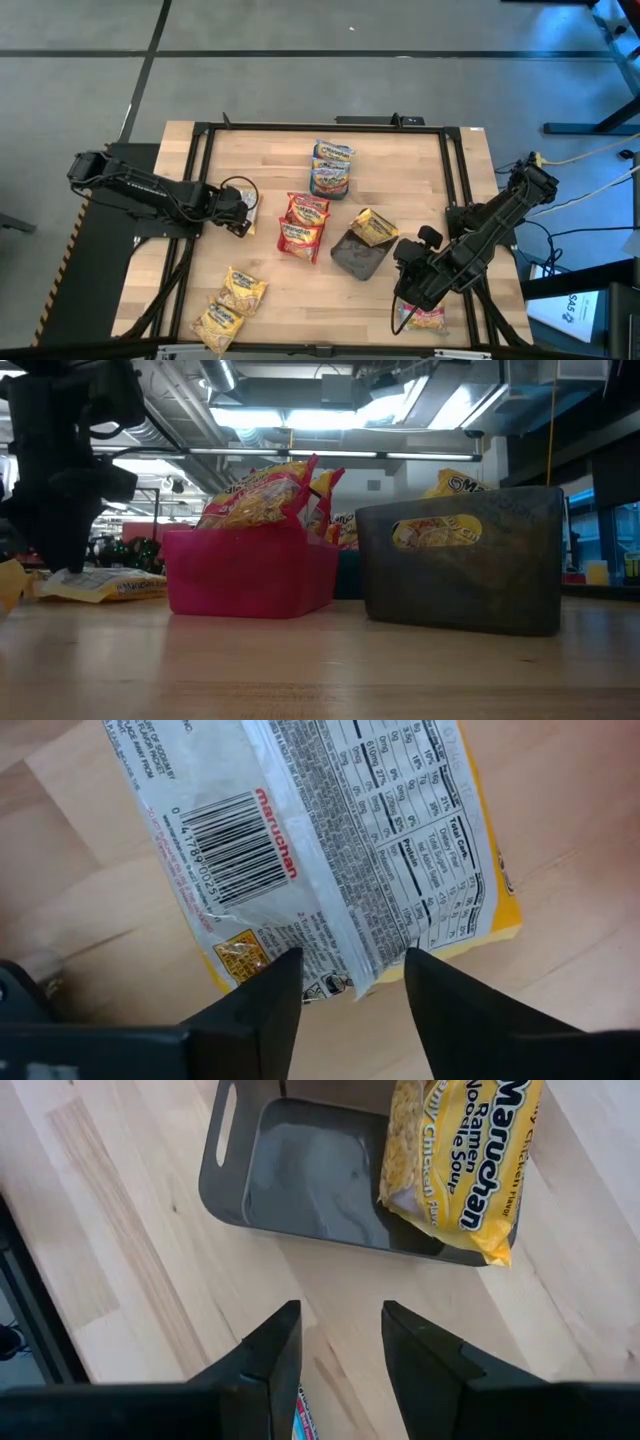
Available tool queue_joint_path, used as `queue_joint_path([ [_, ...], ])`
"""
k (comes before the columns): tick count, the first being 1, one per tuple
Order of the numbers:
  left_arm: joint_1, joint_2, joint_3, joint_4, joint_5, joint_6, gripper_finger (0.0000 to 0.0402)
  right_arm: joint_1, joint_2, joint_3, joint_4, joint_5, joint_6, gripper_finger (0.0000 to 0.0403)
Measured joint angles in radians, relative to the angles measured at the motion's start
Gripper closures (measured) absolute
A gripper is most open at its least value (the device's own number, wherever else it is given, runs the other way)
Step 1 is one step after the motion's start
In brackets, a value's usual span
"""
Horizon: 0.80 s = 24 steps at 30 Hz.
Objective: Sort Maruchan noodles
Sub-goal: Put the yellow bag into the black bin
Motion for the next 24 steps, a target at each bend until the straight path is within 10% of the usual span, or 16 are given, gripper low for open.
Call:
queue_joint_path([
  [16, -0.002, 0.070, 0.000, 0.023, 0.001, 0.040, 0.0386, 0.000, 0.000, 0.000, -0.001, -0.002, 0.000, 0.0265],
  [24, -0.002, 0.050, 0.070, 0.034, -0.001, 0.138, 0.0401, 0.000, 0.000, 0.000, -0.001, -0.002, 0.000, 0.0265],
])
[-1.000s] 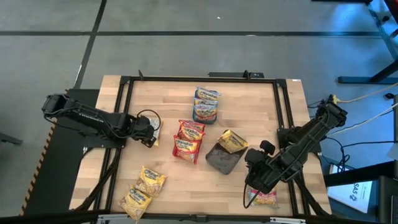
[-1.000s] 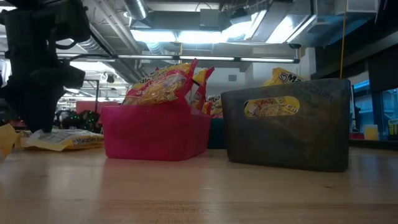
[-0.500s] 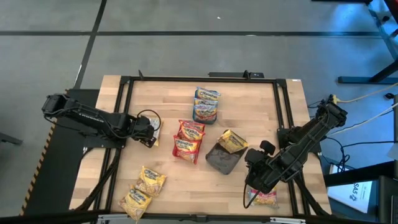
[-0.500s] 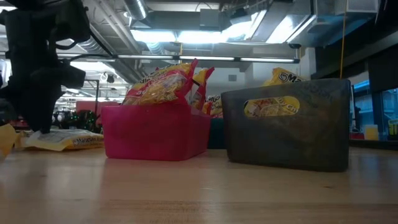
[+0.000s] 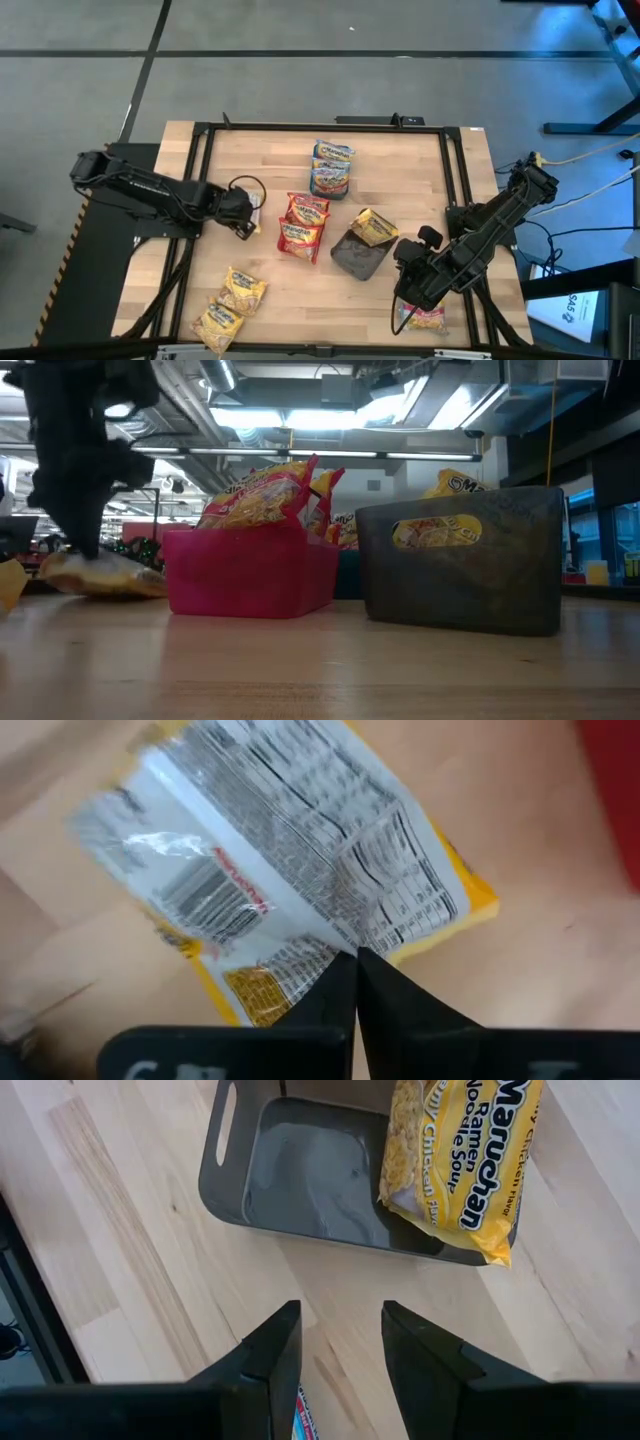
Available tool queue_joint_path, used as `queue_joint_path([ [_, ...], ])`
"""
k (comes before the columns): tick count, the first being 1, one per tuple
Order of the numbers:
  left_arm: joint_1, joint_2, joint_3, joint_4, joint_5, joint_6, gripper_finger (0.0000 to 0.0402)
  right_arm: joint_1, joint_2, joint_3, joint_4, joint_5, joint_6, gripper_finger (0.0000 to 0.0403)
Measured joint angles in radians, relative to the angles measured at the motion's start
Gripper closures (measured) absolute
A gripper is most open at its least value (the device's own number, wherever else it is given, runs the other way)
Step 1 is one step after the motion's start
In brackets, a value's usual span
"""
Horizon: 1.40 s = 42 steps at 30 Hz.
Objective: Sort Maruchan noodles
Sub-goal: Put the yellow bag into the black bin
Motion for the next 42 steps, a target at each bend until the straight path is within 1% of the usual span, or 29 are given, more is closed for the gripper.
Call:
queue_joint_path([
  [7, 0.000, -0.015, 0.144, -0.136, -0.069, 0.046, 0.0401, 0.000, 0.000, 0.000, -0.005, 0.000, -0.004, 0.0265],
  [13, 0.000, -0.015, 0.321, -0.247, -0.119, 0.106, 0.0401, 0.000, 0.000, 0.000, -0.048, 0.003, 0.004, 0.0265],
  [17, -0.004, -0.015, 0.459, -0.335, -0.162, 0.143, 0.0401, 0.000, 0.000, 0.000, -0.080, 0.032, 0.027, 0.0265],
  [22, -0.015, -0.013, 0.601, -0.346, -0.182, 0.198, 0.0401, 0.000, 0.000, 0.000, -0.106, 0.041, 0.027, 0.0265],
  [25, -0.024, 0.008, 0.661, -0.340, -0.185, 0.217, 0.0401, 0.000, 0.000, 0.000, -0.132, 0.091, 0.032, 0.0265],
  [30, -0.051, 0.089, 0.739, -0.287, -0.184, 0.268, 0.0401, 0.000, 0.000, 0.000, -0.179, 0.194, 0.102, 0.0265],
  [32, -0.061, 0.138, 0.769, -0.247, -0.171, 0.300, 0.0401, -0.001, 0.000, 0.000, -0.192, 0.218, 0.128, 0.0265],
  [37, -0.077, 0.271, 0.868, -0.142, -0.136, 0.398, 0.0401, 0.000, 0.000, 0.000, -0.227, 0.240, 0.166, 0.0265],
  [42, -0.081, 0.384, 1.022, -0.125, -0.122, 0.484, 0.0401, 0.000, 0.000, 0.000, -0.233, 0.241, 0.166, 0.0265],
])
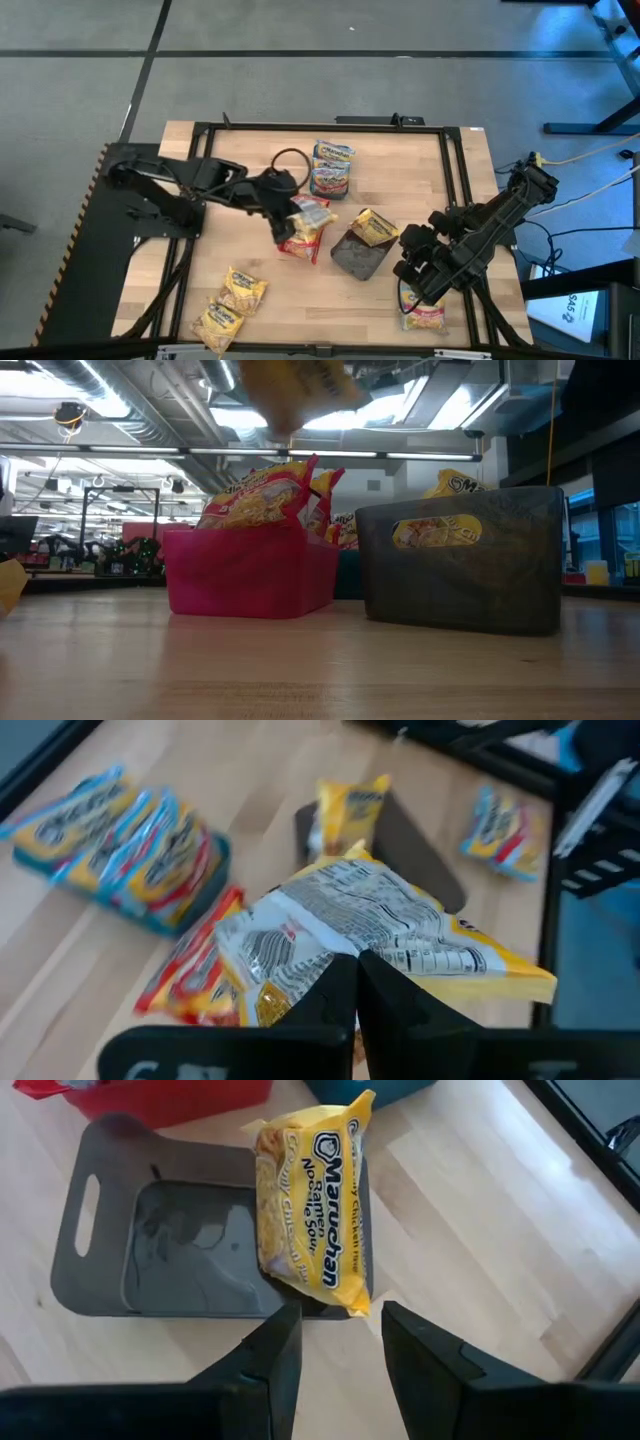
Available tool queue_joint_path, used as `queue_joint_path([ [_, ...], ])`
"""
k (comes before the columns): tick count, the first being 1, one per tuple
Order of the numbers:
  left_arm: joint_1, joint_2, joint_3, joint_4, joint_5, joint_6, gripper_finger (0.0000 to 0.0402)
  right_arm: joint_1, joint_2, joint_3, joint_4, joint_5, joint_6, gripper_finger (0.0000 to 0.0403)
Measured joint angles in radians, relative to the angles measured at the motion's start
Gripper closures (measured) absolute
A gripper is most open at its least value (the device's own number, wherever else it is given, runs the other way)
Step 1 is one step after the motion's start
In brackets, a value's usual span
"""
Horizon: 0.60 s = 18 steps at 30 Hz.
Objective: Sort Maruchan noodles
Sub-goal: Put the yellow bag into the black bin
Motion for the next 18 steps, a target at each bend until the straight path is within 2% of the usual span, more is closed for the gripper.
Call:
queue_joint_path([
  [2, 0.000, 0.038, 0.060, 0.001, 0.017, 0.024, 0.0401, 0.000, 0.000, 0.000, -0.001, 0.008, -0.007, 0.0265],
  [8, -0.017, 0.135, 0.183, 0.016, 0.026, 0.078, 0.0401, 0.000, 0.000, 0.000, 0.017, 0.133, -0.031, 0.0264],
  [14, -0.031, 0.188, 0.200, 0.029, 0.038, 0.094, 0.0401, -0.010, 0.000, 0.000, 0.078, 0.179, -0.087, 0.0264],
  [16, -0.031, 0.190, 0.200, 0.036, 0.041, 0.095, 0.0401, -0.030, 0.000, 0.000, 0.137, 0.201, -0.095, 0.0264],
  [18, -0.030, 0.190, 0.200, 0.044, 0.041, 0.095, 0.0402, -0.060, 0.000, 0.000, 0.224, 0.195, -0.174, 0.0264],
])
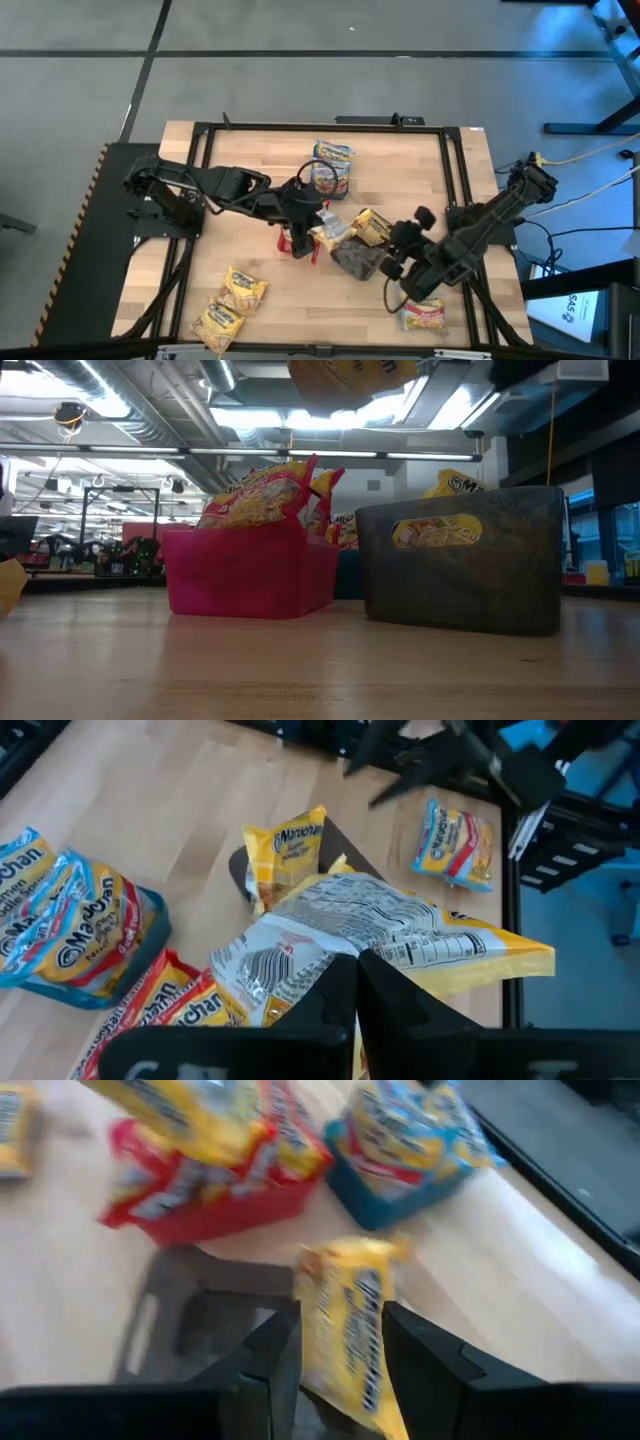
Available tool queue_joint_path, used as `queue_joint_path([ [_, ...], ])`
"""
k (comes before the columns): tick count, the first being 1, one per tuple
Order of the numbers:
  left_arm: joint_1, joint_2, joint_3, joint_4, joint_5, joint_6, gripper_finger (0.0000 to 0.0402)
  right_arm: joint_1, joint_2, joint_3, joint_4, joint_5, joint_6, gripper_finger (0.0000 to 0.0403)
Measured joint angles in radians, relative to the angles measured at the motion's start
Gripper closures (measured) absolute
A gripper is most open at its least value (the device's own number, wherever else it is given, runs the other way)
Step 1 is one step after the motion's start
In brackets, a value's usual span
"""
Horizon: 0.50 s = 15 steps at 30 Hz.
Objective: Sort Maruchan noodles
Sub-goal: Put the yellow bag into the black bin
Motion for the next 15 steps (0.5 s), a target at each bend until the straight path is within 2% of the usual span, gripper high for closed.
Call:
queue_joint_path([
  [3, 0.001, 0.000, 0.000, 0.002, 0.000, 0.000, 0.0402, -0.045, 0.000, 0.000, 0.177, -0.040, -0.197, 0.0264],
  [7, 0.001, 0.000, 0.000, 0.001, 0.008, 0.000, 0.0401, -0.112, 0.000, 0.000, 0.393, -0.190, -0.488, 0.0264],
  [9, 0.001, 0.000, 0.000, 0.000, 0.008, 0.000, 0.0401, -0.129, 0.000, 0.000, 0.475, -0.232, -0.621, 0.0264],
  [12, 0.001, 0.000, 0.000, -0.011, 0.008, -0.001, 0.0401, -0.137, 0.000, 0.000, 0.539, -0.258, -0.794, 0.0264],
  [15, 0.001, 0.000, 0.000, -0.015, 0.008, -0.002, 0.0401, -0.136, 0.000, 0.000, 0.534, -0.265, -0.867, 0.0264],
])
